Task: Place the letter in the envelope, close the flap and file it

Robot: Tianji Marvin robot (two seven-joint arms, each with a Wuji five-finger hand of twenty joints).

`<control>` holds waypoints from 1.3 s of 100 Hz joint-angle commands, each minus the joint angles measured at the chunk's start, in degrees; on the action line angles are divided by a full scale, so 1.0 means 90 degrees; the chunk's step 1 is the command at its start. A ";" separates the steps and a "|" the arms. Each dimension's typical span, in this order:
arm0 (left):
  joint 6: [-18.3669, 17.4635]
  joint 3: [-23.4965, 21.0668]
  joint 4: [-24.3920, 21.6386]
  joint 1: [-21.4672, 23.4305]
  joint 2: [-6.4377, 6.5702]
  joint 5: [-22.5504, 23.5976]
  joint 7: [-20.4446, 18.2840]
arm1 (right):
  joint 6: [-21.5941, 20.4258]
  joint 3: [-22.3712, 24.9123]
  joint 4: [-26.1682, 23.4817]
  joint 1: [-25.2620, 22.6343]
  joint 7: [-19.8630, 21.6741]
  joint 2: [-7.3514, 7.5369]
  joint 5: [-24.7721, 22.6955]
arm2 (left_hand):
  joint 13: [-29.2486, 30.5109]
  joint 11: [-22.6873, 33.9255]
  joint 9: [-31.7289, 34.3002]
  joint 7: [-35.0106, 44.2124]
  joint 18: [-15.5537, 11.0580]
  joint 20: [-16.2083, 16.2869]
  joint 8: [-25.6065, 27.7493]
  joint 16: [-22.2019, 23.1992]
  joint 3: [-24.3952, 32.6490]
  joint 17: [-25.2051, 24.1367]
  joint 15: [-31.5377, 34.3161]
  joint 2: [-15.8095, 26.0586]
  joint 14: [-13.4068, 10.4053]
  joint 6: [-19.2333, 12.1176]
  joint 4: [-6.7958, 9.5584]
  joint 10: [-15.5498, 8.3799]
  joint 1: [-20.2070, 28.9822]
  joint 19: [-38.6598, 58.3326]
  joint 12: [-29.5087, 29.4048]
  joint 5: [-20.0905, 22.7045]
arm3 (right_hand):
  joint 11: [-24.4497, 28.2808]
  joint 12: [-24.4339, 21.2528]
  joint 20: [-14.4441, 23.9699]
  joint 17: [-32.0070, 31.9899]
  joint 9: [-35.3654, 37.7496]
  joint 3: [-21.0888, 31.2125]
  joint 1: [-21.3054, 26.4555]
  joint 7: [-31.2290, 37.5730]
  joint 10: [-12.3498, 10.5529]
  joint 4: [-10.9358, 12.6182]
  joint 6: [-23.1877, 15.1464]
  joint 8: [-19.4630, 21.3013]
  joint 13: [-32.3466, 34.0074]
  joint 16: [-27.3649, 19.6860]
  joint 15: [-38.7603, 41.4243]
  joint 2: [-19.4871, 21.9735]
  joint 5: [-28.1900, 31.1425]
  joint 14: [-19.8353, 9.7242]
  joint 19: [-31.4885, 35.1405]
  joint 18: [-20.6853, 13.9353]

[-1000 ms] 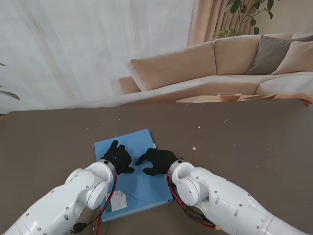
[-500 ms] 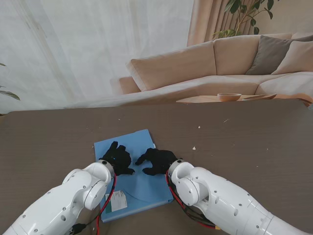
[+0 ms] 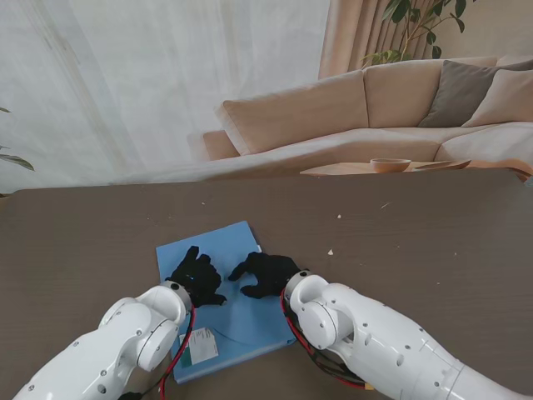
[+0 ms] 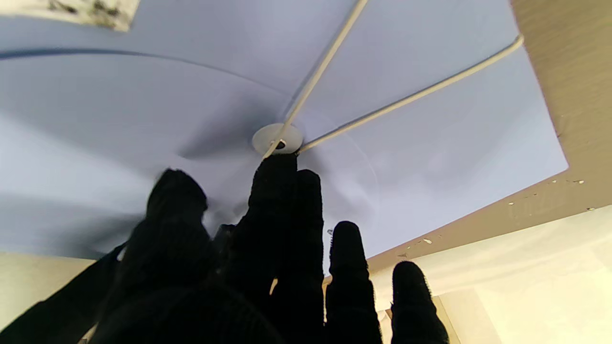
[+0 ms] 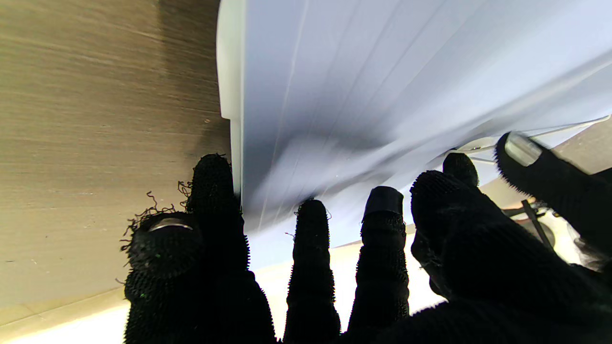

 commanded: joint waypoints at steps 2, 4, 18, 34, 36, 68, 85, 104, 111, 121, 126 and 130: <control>-0.0164 0.0045 -0.0031 0.0263 -0.0007 0.0096 -0.0276 | 0.0037 -0.0054 0.0065 -0.0027 0.0162 -0.0022 0.0023 | 0.0001 0.0391 0.0057 -0.0202 0.0132 0.0096 -0.0032 0.0099 0.0001 -0.0064 0.0080 -0.0336 0.0076 -0.1354 0.0089 -0.0391 0.0212 -0.0014 0.0215 -0.0142 | -0.0184 -0.0155 -0.0057 0.0031 0.0375 0.0039 0.0022 -0.0044 0.0625 0.0208 -0.0038 -0.0070 -0.0019 0.0085 -0.0060 -0.0032 0.0004 -0.0607 0.0286 -0.0267; -0.0188 0.0030 -0.0052 0.0284 -0.0005 0.0137 -0.0299 | 0.0040 -0.0058 0.0064 -0.0023 0.0168 -0.0022 0.0025 | 0.0001 0.0377 0.0030 -0.0223 0.0144 0.0095 -0.0032 0.0096 0.0020 -0.0060 0.0079 -0.0391 0.0075 -0.1365 0.0096 -0.0416 0.0258 -0.0015 0.0209 -0.0203 | -0.0183 -0.0155 -0.0057 0.0032 0.0379 0.0035 0.0015 -0.0047 0.0622 0.0207 -0.0040 -0.0074 -0.0015 0.0086 -0.0058 -0.0028 0.0010 -0.0610 0.0287 -0.0270; -0.0315 -0.0097 -0.0208 0.0453 -0.0001 0.0320 -0.0412 | 0.0070 -0.0076 0.0055 -0.0006 0.0203 -0.0020 0.0040 | -0.0009 0.0275 -0.0027 -0.0249 0.0152 0.0074 0.0053 0.0061 0.0110 -0.0059 0.0046 -0.0610 0.0055 -0.1566 0.0127 -0.0514 0.0477 -0.0046 0.0146 -0.0456 | -0.0182 -0.0154 -0.0051 0.0064 0.0380 0.0034 0.0027 -0.0079 0.0630 0.0210 -0.0032 -0.0100 0.0005 0.0092 -0.0045 -0.0025 -0.0001 -0.0611 0.0312 -0.0282; -0.0411 -0.0206 -0.0329 0.0584 0.0002 0.0366 -0.0479 | 0.0093 -0.0094 0.0049 0.0018 0.0230 -0.0021 0.0052 | -0.0066 0.0094 -0.0112 -0.0269 0.0141 0.0054 0.0074 0.0020 0.0200 -0.0065 -0.0018 -0.0684 0.0047 -0.1637 0.0139 -0.0515 0.0651 -0.0067 0.0031 -0.0552 | -0.0183 -0.0155 -0.0043 0.0099 0.0385 0.0020 0.0028 -0.0111 0.0627 0.0210 -0.0020 -0.0136 0.0014 0.0112 -0.0010 -0.0012 -0.0002 -0.0610 0.0358 -0.0308; -0.0419 -0.0215 -0.0344 0.0596 0.0003 0.0365 -0.0498 | 0.0094 -0.0095 0.0050 0.0020 0.0230 -0.0022 0.0052 | -0.0090 0.0081 -0.0157 -0.0269 0.0128 0.0051 0.0078 0.0014 0.0214 -0.0079 -0.0033 -0.0686 0.0036 -0.1645 0.0142 -0.0519 0.0675 -0.0073 0.0028 -0.0563 | -0.0179 -0.0154 -0.0043 0.0104 0.0397 0.0019 0.0031 -0.0115 0.0628 0.0211 -0.0017 -0.0141 0.0023 0.0116 -0.0001 -0.0018 -0.0006 -0.0614 0.0362 -0.0313; -0.0555 -0.0382 -0.0545 0.0816 0.0004 0.0480 -0.0615 | 0.0111 -0.0107 0.0061 0.0042 0.0226 -0.0030 0.0062 | -0.0218 0.0065 -0.0436 -0.0172 0.0068 0.0034 0.0133 0.0003 0.0284 -0.0129 -0.0120 -0.0627 -0.0023 -0.1555 0.0113 -0.0511 0.0789 -0.0092 0.0057 -0.0479 | -0.0184 -0.0155 -0.0050 0.0105 0.0385 0.0013 0.0035 -0.0126 0.0632 0.0216 -0.0012 -0.0180 0.0013 0.0127 0.0008 -0.0011 -0.0003 -0.0606 0.0377 -0.0312; -0.0570 -0.0505 -0.0608 0.0941 -0.0007 0.0528 -0.0543 | 0.0124 -0.0112 0.0067 0.0046 0.0233 -0.0030 0.0067 | -0.0250 0.0035 -0.0483 -0.0017 0.0055 0.0032 0.0151 0.0022 0.0234 -0.0145 -0.0130 -0.0581 -0.0004 -0.1408 0.0098 -0.0484 0.0730 -0.0091 0.0052 -0.0197 | -0.0186 -0.0155 -0.0054 0.0108 0.0385 0.0004 0.0032 -0.0128 0.0631 0.0218 -0.0018 -0.0196 0.0014 0.0127 0.0006 -0.0008 -0.0005 -0.0611 0.0380 -0.0315; -0.0663 -0.0884 -0.0797 0.1247 -0.0039 0.0538 -0.0260 | 0.0130 -0.0093 0.0059 0.0027 0.0239 -0.0025 0.0066 | -0.0283 -0.0062 -0.0689 0.0762 0.0087 0.0045 0.0982 0.0052 0.0081 -0.0096 -0.0171 -0.0523 -0.0004 -0.1160 0.0110 -0.0493 0.0574 -0.0061 0.0036 -0.0283 | -0.0192 -0.0157 -0.0057 0.0107 0.0373 0.0001 0.0031 -0.0135 0.0630 0.0220 -0.0024 -0.0212 0.0007 0.0125 -0.0003 0.0004 -0.0025 -0.0607 0.0381 -0.0315; -0.0746 -0.1116 -0.0903 0.1403 -0.0059 0.0467 -0.0065 | 0.0131 -0.0079 0.0054 0.0018 0.0237 -0.0023 0.0067 | -0.0316 -0.0122 -0.0799 0.0873 0.0087 0.0045 0.1227 0.0047 0.0065 -0.0097 -0.0195 -0.0510 -0.0008 -0.1070 0.0106 -0.0485 0.0523 -0.0062 0.0010 -0.0410 | -0.0188 -0.0157 -0.0058 0.0107 0.0382 -0.0006 0.0030 -0.0139 0.0622 0.0219 -0.0033 -0.0217 -0.0001 0.0123 -0.0010 0.0000 -0.0039 -0.0610 0.0381 -0.0315; -0.0904 -0.1481 -0.1051 0.1615 -0.0087 0.0326 0.0211 | 0.0130 -0.0056 0.0042 0.0003 0.0230 -0.0023 0.0068 | -0.0358 -0.0405 -0.0938 0.0683 0.0095 0.0035 0.1340 -0.0032 0.0058 -0.0081 -0.0324 -0.0477 0.0002 -0.1054 0.0103 -0.0485 0.0446 -0.0066 -0.0186 -0.0731 | -0.0194 -0.0159 -0.0059 0.0107 0.0375 -0.0013 0.0024 -0.0141 0.0621 0.0219 -0.0052 -0.0222 -0.0001 0.0120 -0.0016 0.0008 -0.0050 -0.0611 0.0382 -0.0315; -0.0977 -0.1661 -0.1103 0.1717 -0.0105 0.0227 0.0398 | 0.0132 -0.0027 0.0016 -0.0016 0.0224 -0.0021 0.0064 | -0.0359 -0.0576 -0.1018 0.0404 0.0108 0.0032 0.1294 -0.0119 0.0057 -0.0071 -0.0431 -0.0440 0.0022 -0.1054 0.0104 -0.0494 0.0398 -0.0066 -0.0354 -0.0927 | -0.0196 -0.0161 -0.0060 0.0104 0.0375 -0.0021 0.0013 -0.0150 0.0620 0.0217 -0.0056 -0.0227 -0.0011 0.0117 -0.0023 0.0014 -0.0076 -0.0609 0.0379 -0.0315; -0.1032 -0.1796 -0.1127 0.1788 -0.0121 0.0132 0.0568 | 0.0140 0.0015 -0.0024 -0.0046 0.0220 -0.0017 0.0055 | -0.0354 -0.0813 -0.1100 0.0082 0.0114 0.0021 0.1152 -0.0217 0.0058 -0.0051 -0.0550 -0.0391 0.0043 -0.1124 0.0106 -0.0505 0.0359 -0.0068 -0.0567 -0.1093 | -0.0201 -0.0164 -0.0066 0.0088 0.0374 -0.0027 0.0013 -0.0149 0.0621 0.0217 -0.0044 -0.0229 -0.0013 0.0111 -0.0034 0.0009 -0.0077 -0.0607 0.0364 -0.0310</control>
